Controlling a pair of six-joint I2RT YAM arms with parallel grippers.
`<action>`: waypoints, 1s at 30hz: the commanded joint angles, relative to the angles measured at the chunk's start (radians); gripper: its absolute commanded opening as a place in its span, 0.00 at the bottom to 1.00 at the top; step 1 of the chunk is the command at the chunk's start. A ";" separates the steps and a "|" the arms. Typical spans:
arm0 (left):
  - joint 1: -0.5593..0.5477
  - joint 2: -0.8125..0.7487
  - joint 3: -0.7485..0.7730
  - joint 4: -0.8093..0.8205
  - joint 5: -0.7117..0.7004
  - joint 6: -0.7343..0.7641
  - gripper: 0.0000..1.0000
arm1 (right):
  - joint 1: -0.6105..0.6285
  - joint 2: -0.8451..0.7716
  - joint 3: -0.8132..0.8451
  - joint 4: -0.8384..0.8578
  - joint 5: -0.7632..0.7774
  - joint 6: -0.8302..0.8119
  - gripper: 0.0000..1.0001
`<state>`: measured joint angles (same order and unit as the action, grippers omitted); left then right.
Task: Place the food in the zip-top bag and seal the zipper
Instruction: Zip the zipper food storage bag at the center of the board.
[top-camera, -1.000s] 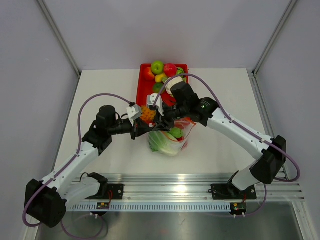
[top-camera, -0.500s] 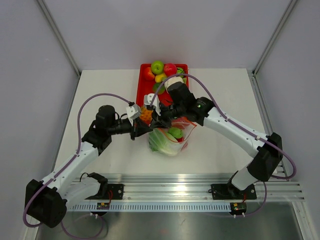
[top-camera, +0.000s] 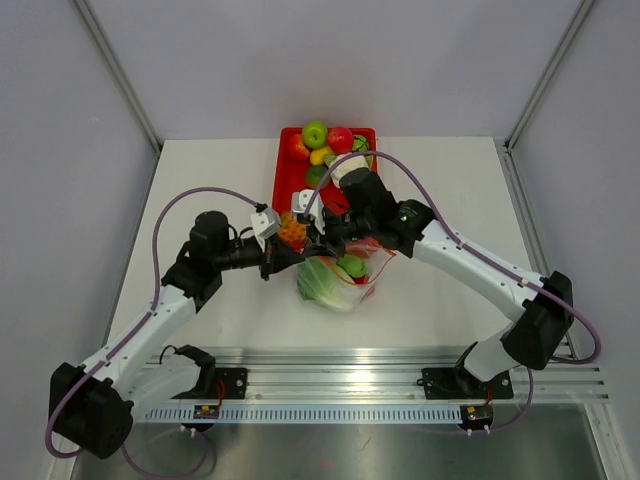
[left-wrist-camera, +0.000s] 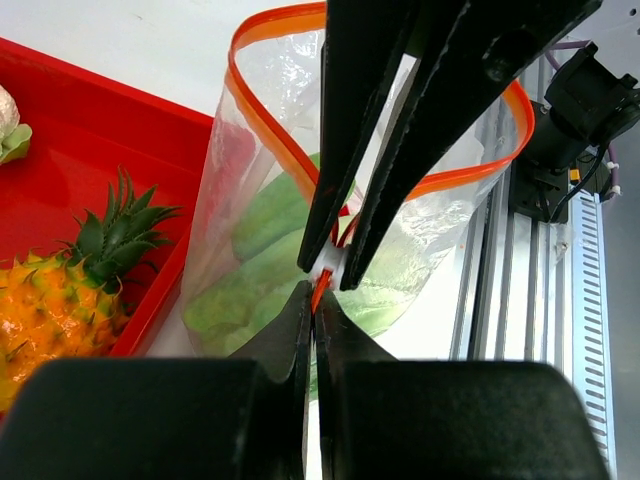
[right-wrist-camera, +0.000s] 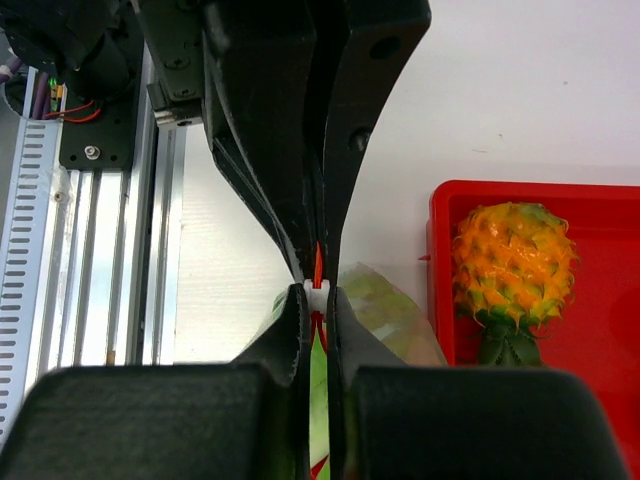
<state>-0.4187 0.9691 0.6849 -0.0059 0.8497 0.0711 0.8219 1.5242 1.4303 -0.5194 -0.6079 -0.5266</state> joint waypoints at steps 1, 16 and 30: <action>0.026 -0.040 0.015 0.084 -0.046 -0.001 0.00 | 0.011 -0.067 -0.033 -0.062 0.049 -0.016 0.00; 0.072 -0.081 0.005 0.089 -0.098 -0.005 0.00 | 0.011 -0.225 -0.152 -0.119 0.140 0.031 0.00; 0.124 -0.061 0.010 0.092 -0.153 -0.025 0.00 | -0.004 -0.430 -0.362 -0.146 0.299 0.109 0.00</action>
<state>-0.3317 0.9119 0.6834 0.0017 0.7902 0.0502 0.8246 1.1496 1.1156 -0.5831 -0.3725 -0.4587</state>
